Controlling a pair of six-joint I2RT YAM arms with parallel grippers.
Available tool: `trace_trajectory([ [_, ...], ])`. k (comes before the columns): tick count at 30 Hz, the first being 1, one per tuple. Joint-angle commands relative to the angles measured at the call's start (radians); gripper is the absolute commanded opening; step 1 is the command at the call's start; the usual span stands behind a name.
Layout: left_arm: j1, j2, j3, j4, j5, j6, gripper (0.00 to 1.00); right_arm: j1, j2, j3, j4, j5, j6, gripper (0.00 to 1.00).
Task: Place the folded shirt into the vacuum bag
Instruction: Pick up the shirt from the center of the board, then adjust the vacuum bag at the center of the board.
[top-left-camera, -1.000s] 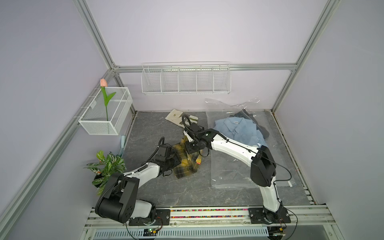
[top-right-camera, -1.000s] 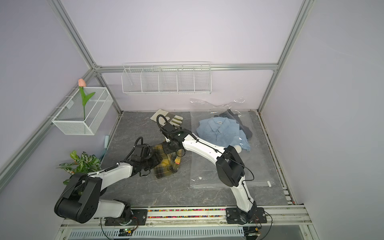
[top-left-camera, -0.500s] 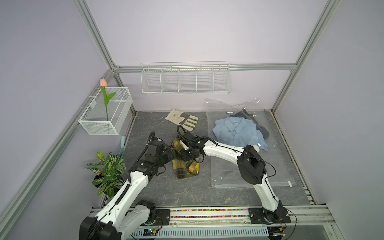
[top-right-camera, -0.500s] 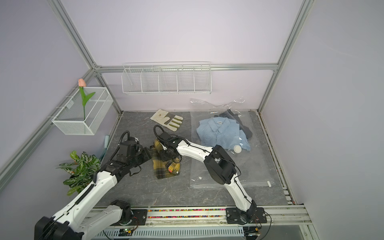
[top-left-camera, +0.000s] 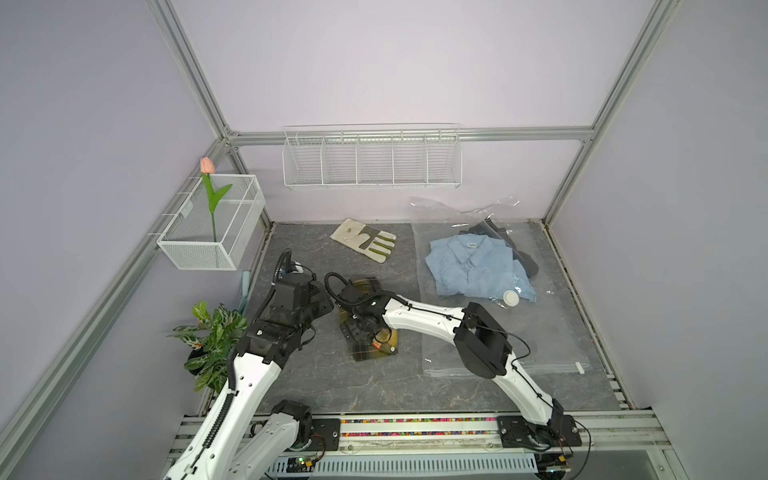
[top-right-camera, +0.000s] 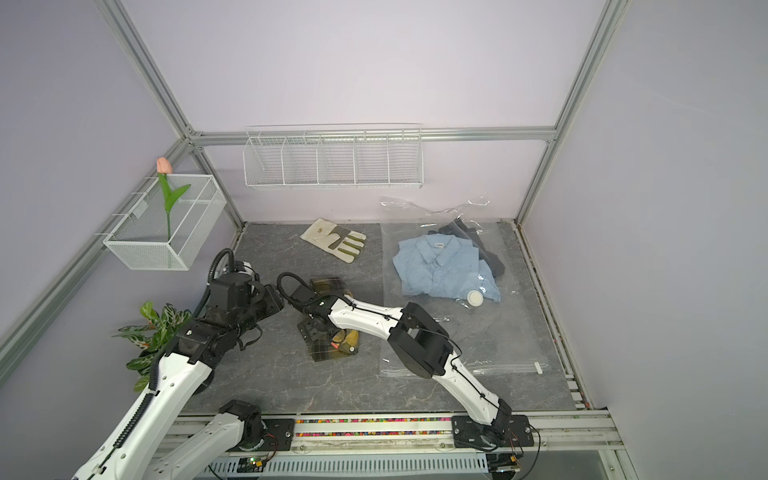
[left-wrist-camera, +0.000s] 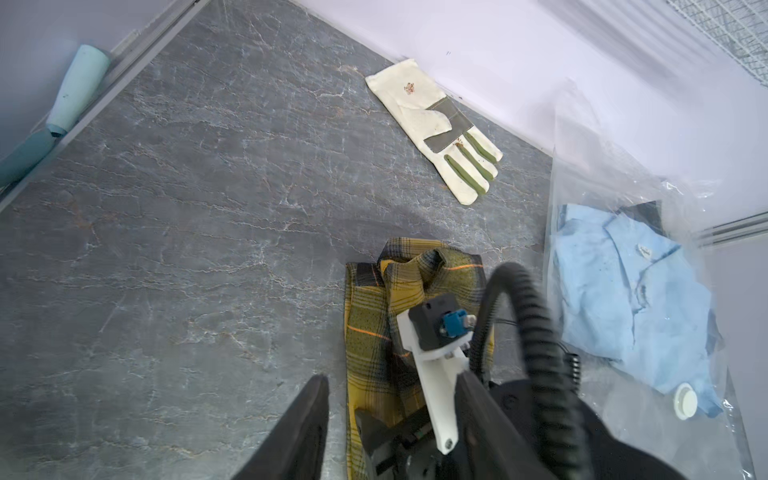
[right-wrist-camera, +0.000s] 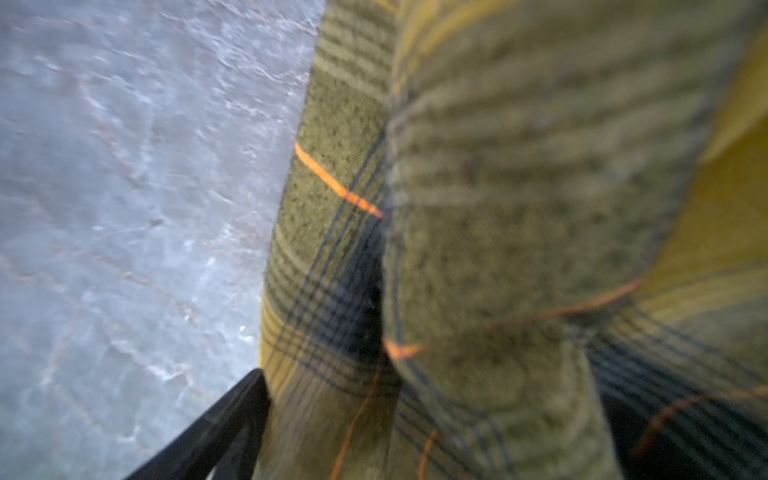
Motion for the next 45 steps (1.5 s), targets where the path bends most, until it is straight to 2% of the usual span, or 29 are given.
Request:
trace_trajectory([
  [1,0.004,-0.022,0.033,-0.024,-0.014,0.022,0.52,-0.006,0.179,0.022,-0.274,0.088,-0.056,0.87],
  [2,0.003,-0.029,0.031,-0.018,-0.014,0.02,0.52,-0.013,0.19,0.044,-0.289,0.094,-0.074,0.8],
  [5,0.004,-0.04,0.048,-0.013,-0.014,0.027,0.52,-0.029,0.175,0.087,-0.28,0.007,-0.116,0.61],
  [7,0.004,-0.029,0.07,-0.021,-0.007,0.036,0.52,-0.034,0.128,0.126,-0.268,-0.086,-0.146,0.52],
  [8,0.003,-0.023,0.081,-0.023,-0.005,0.04,0.52,-0.042,0.092,0.137,-0.252,-0.158,-0.155,0.43],
  [10,0.004,-0.015,0.097,-0.018,-0.005,0.045,0.52,-0.08,-0.018,0.08,-0.147,-0.306,-0.121,0.28],
  [11,0.003,-0.014,0.102,-0.015,-0.008,0.046,0.52,-0.106,-0.102,0.007,-0.063,-0.363,-0.091,0.25],
  [14,0.004,-0.013,0.111,-0.001,-0.011,0.047,0.52,-0.15,-0.313,-0.206,0.132,-0.345,-0.043,0.23],
  [17,0.003,0.0,0.093,0.046,0.04,0.07,0.52,-0.209,-0.485,-0.385,0.291,-0.455,0.045,0.15],
  [19,0.003,0.018,0.066,0.087,0.091,0.084,0.52,-0.25,-0.591,-0.471,0.352,-0.483,0.114,0.13],
  [22,-0.033,0.061,0.044,0.141,0.155,0.085,0.52,-0.316,-0.725,-0.565,0.34,-0.487,0.161,0.12],
  [25,-0.161,0.111,0.044,0.188,0.096,0.137,0.54,-0.397,-0.84,-0.672,0.278,-0.458,0.144,0.11],
  [30,-0.295,0.234,0.048,0.264,0.132,0.132,0.55,-0.647,-1.04,-0.909,0.21,-0.46,0.095,0.11],
  [33,-0.346,0.297,0.038,0.31,0.148,0.105,0.55,-0.79,-1.086,-0.981,0.157,-0.407,0.013,0.11],
  [37,-0.349,0.443,0.005,0.418,0.218,0.029,0.57,-0.934,-1.067,-1.006,0.145,-0.37,-0.056,0.11],
  [40,-0.355,0.622,0.103,0.375,0.287,0.025,0.58,-0.994,-1.059,-0.955,0.106,-0.365,-0.091,0.1],
  [45,-0.377,0.863,0.256,0.447,0.382,-0.016,0.59,-1.032,-1.044,-0.904,0.056,-0.312,-0.133,0.1],
])
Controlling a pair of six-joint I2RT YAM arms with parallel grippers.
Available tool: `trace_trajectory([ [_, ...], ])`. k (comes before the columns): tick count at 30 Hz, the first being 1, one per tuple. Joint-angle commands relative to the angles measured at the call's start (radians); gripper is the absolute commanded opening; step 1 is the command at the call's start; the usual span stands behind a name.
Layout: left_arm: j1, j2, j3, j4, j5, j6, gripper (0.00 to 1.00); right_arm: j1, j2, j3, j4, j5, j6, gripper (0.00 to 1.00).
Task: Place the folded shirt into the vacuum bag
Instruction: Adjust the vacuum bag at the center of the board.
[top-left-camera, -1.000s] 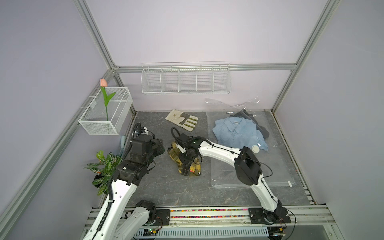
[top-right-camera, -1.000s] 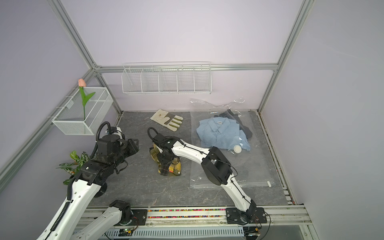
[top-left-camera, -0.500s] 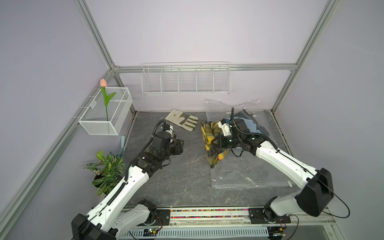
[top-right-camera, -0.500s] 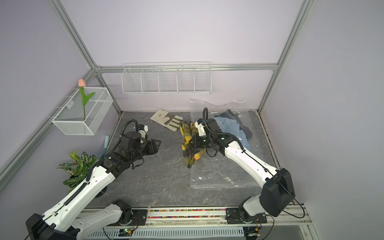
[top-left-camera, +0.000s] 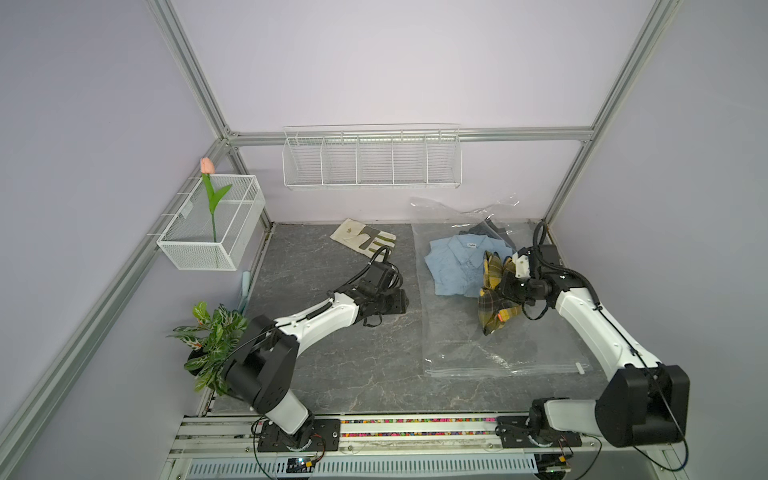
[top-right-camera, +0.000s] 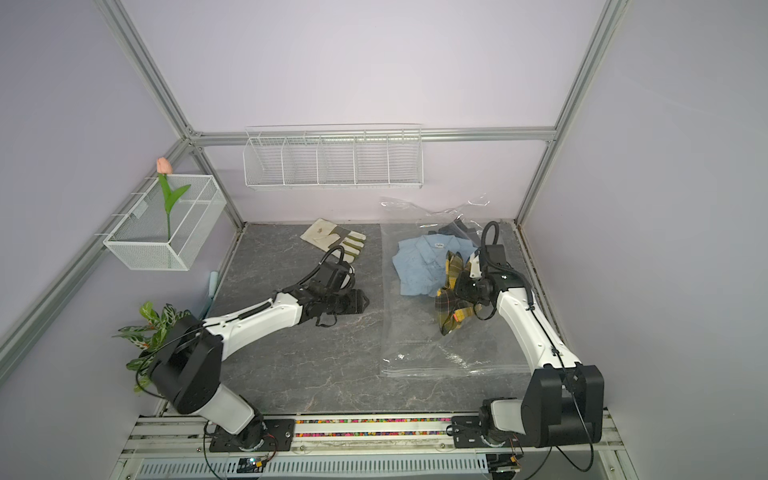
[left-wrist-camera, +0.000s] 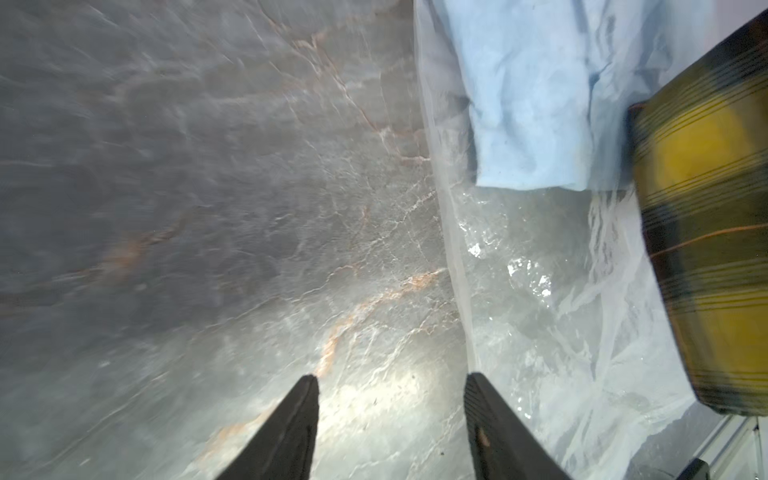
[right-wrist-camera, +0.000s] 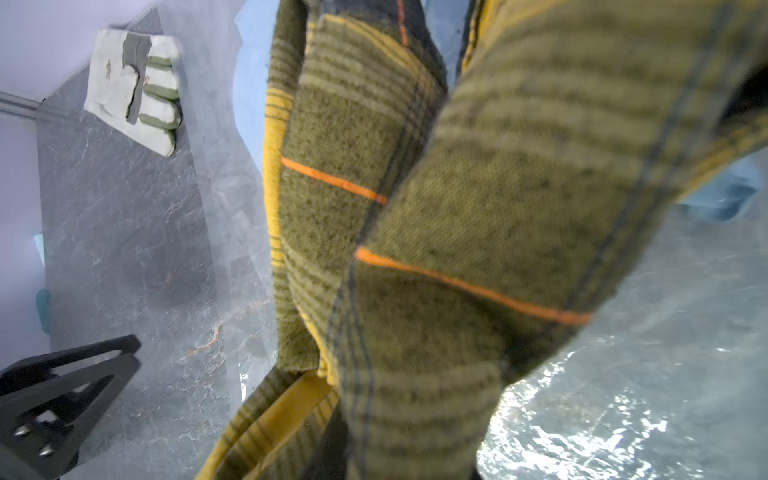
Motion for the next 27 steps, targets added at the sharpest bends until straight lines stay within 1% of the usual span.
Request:
trace_trajectory([
  [1,-0.023,0.107,0.137,0.056,0.082,-0.032,0.59,-0.005,0.013,0.023,-0.028,0.048,-0.06,0.1],
  [6,-0.04,0.333,0.368,0.024,0.101,-0.038,0.58,0.005,0.03,-0.097,0.023,0.077,-0.031,0.1],
  [8,-0.04,0.428,0.476,-0.05,0.083,-0.018,0.55,0.004,0.037,-0.137,0.056,0.068,-0.015,0.1],
  [10,-0.039,0.504,0.569,-0.137,0.041,0.015,0.5,0.005,0.056,-0.151,0.065,0.066,-0.016,0.1],
  [12,-0.035,0.54,0.61,-0.179,0.004,0.037,0.46,0.005,0.077,-0.155,0.068,0.067,-0.026,0.1],
  [14,-0.032,0.54,0.616,-0.189,-0.019,0.044,0.39,0.006,0.101,-0.152,0.071,0.066,-0.032,0.1],
  [16,-0.028,0.515,0.597,-0.176,-0.042,0.051,0.25,0.008,0.124,-0.147,0.082,0.061,-0.032,0.1],
  [17,-0.026,0.501,0.584,-0.165,-0.051,0.049,0.2,0.012,0.137,-0.145,0.088,0.061,-0.032,0.1],
  [18,-0.024,0.49,0.566,-0.155,-0.059,0.05,0.18,0.018,0.152,-0.141,0.093,0.063,-0.031,0.1],
  [23,0.021,0.473,0.47,-0.128,-0.061,0.035,0.17,0.068,0.247,-0.107,0.138,0.064,-0.008,0.09],
  [26,0.054,0.42,0.367,-0.075,-0.049,0.023,0.17,0.126,0.353,-0.054,0.16,0.07,0.004,0.08],
  [27,0.062,0.396,0.336,-0.057,-0.049,0.023,0.17,0.174,0.395,-0.024,0.154,0.069,0.007,0.08],
])
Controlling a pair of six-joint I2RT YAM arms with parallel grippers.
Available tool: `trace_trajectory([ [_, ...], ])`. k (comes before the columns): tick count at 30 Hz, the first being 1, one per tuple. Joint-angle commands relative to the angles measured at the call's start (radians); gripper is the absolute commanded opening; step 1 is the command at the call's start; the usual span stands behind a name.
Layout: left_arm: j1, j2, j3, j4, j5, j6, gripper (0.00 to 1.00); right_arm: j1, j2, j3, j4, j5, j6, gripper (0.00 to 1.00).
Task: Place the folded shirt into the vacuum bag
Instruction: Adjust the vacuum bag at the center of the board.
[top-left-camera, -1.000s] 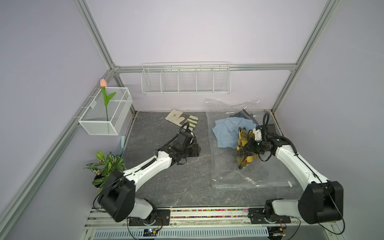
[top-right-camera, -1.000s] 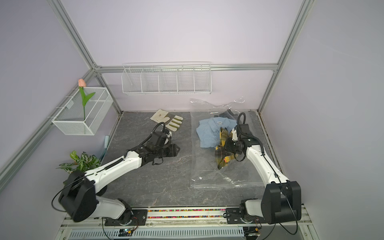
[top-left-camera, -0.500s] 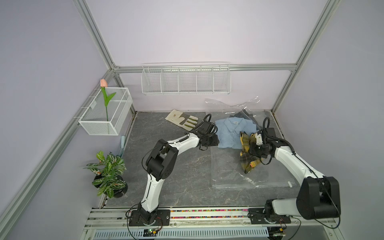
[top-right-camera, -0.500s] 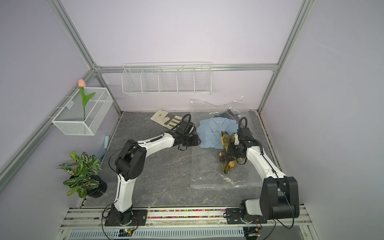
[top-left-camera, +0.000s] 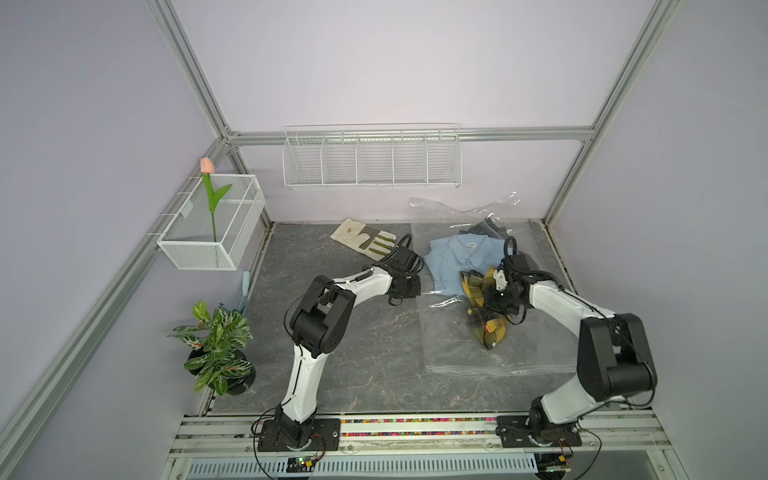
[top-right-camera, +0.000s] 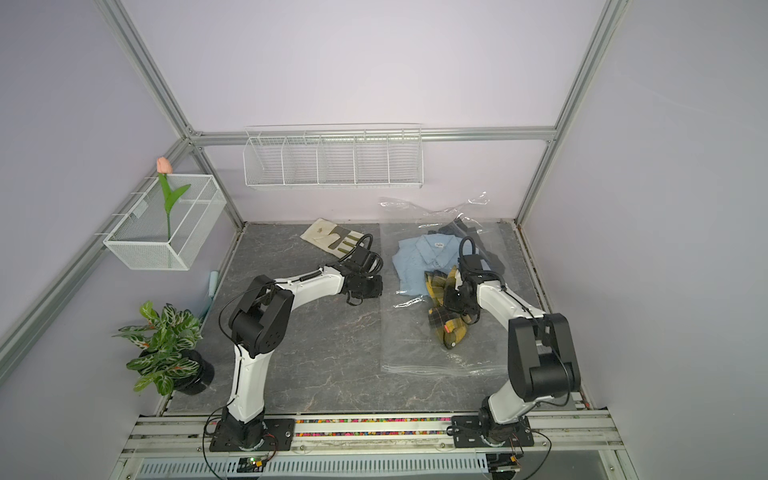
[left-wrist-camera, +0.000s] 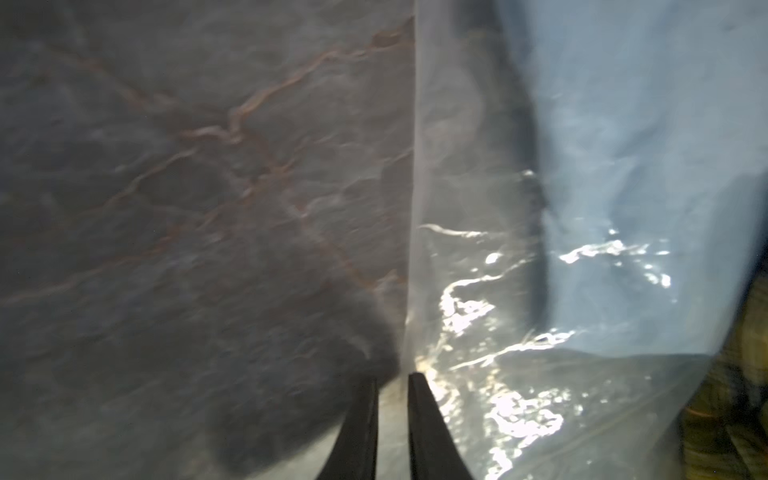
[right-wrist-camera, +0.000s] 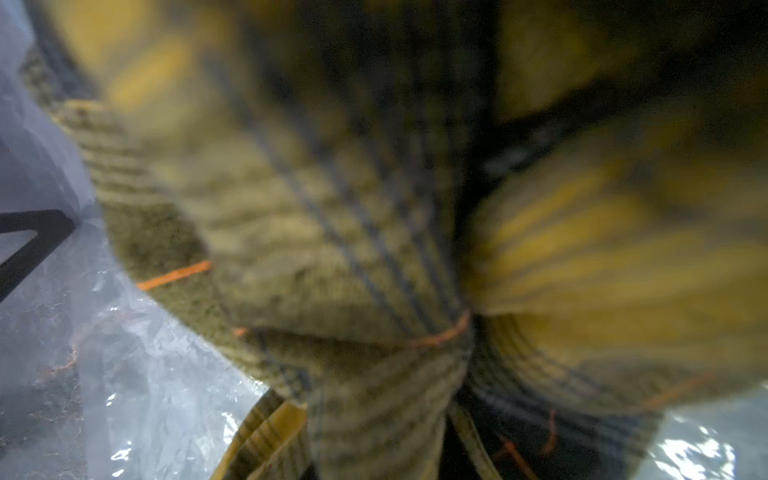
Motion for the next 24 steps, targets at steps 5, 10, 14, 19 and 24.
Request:
trace_trajectory([
  [5,0.041,-0.154,-0.13,0.015,-0.023,0.041,0.2,0.177,0.245,0.152,0.026,0.018,0.014,0.08],
  [10,0.016,-0.301,-0.116,-0.028,0.031,0.153,0.28,0.214,0.321,0.238,-0.049,0.021,-0.033,0.07],
  [14,-0.072,-0.397,-0.1,-0.141,0.012,0.299,0.4,0.21,0.174,0.215,-0.054,-0.029,-0.048,0.07],
  [19,-0.169,-0.519,-0.194,-0.165,0.017,0.364,0.49,0.14,-0.078,0.132,-0.042,-0.207,0.014,0.07],
  [24,-0.309,-0.586,-0.282,-0.197,0.034,0.414,0.56,0.042,-0.329,-0.013,-0.067,-0.262,0.059,0.06],
])
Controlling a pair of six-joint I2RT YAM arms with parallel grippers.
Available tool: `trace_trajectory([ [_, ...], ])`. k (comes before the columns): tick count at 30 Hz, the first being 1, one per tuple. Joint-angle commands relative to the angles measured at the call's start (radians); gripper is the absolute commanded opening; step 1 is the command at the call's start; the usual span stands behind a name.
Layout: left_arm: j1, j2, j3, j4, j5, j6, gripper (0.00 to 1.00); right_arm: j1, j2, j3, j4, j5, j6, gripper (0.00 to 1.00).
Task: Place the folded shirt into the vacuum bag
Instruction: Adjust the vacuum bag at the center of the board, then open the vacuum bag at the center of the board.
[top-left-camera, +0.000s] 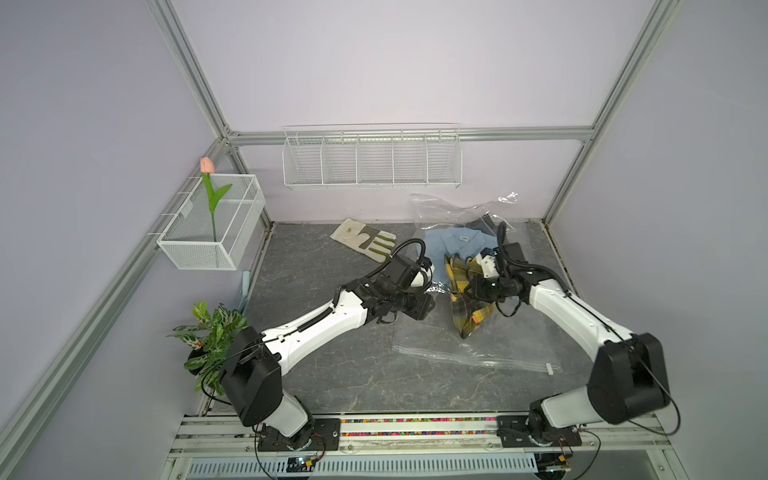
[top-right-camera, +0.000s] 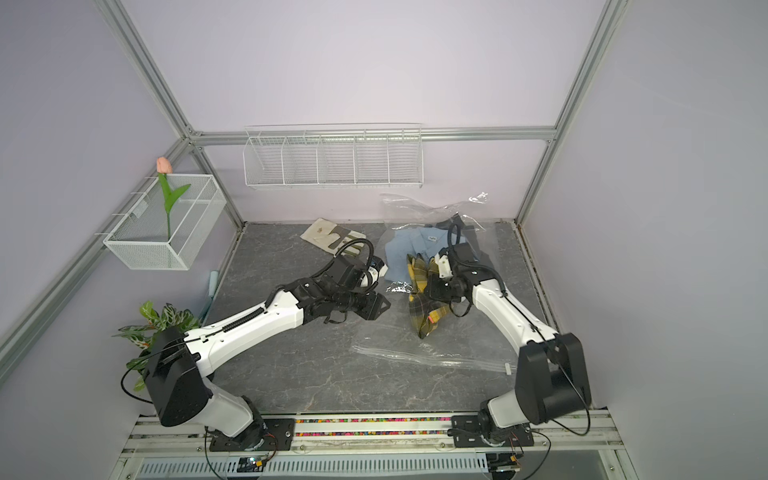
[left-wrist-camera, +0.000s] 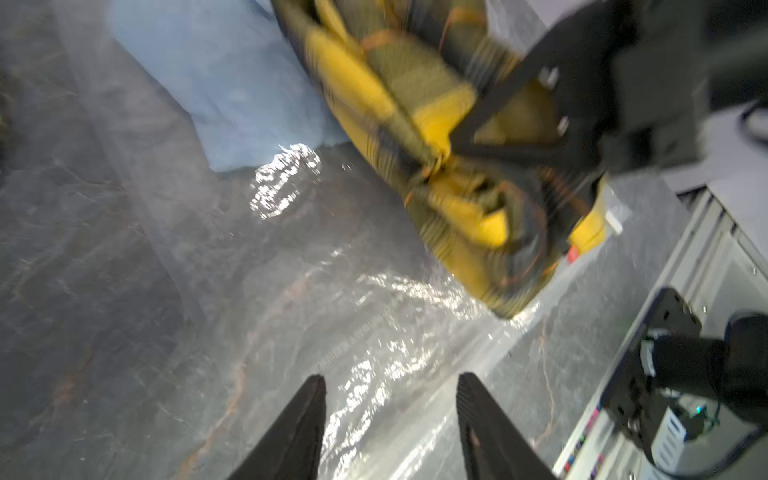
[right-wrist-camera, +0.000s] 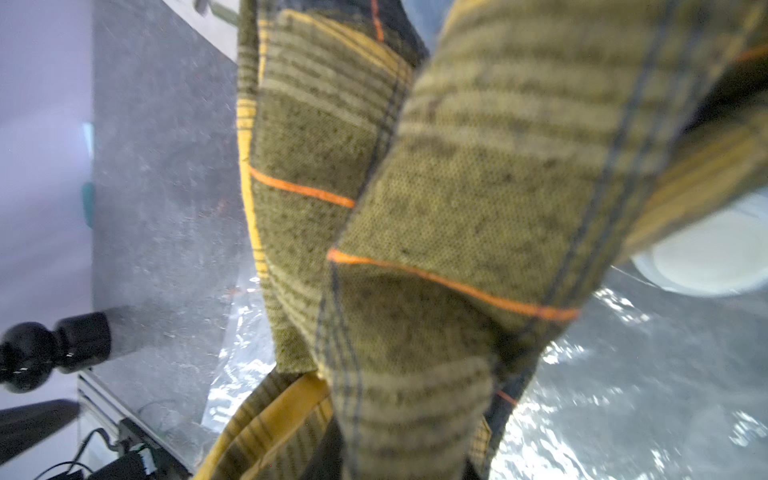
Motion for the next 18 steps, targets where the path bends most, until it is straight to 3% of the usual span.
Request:
trace_trajectory([
  [1,-0.107,-0.02,-0.067,-0.055,-0.018,0.095,0.58,-0.044,-0.119,-0.077,-0.047,-0.081,0.033,0.07],
  [4,-0.217,0.014,-0.083,-0.06,-0.089,0.135,0.62,-0.111,-0.203,-0.133,-0.076,-0.076,0.033,0.07],
  [9,-0.31,0.158,0.008,-0.125,-0.227,0.178,0.63,-0.141,-0.28,-0.155,-0.126,-0.068,0.029,0.07],
  [18,-0.343,0.272,0.039,-0.104,-0.458,0.248,0.63,-0.142,-0.354,-0.187,-0.178,-0.036,0.027,0.06],
])
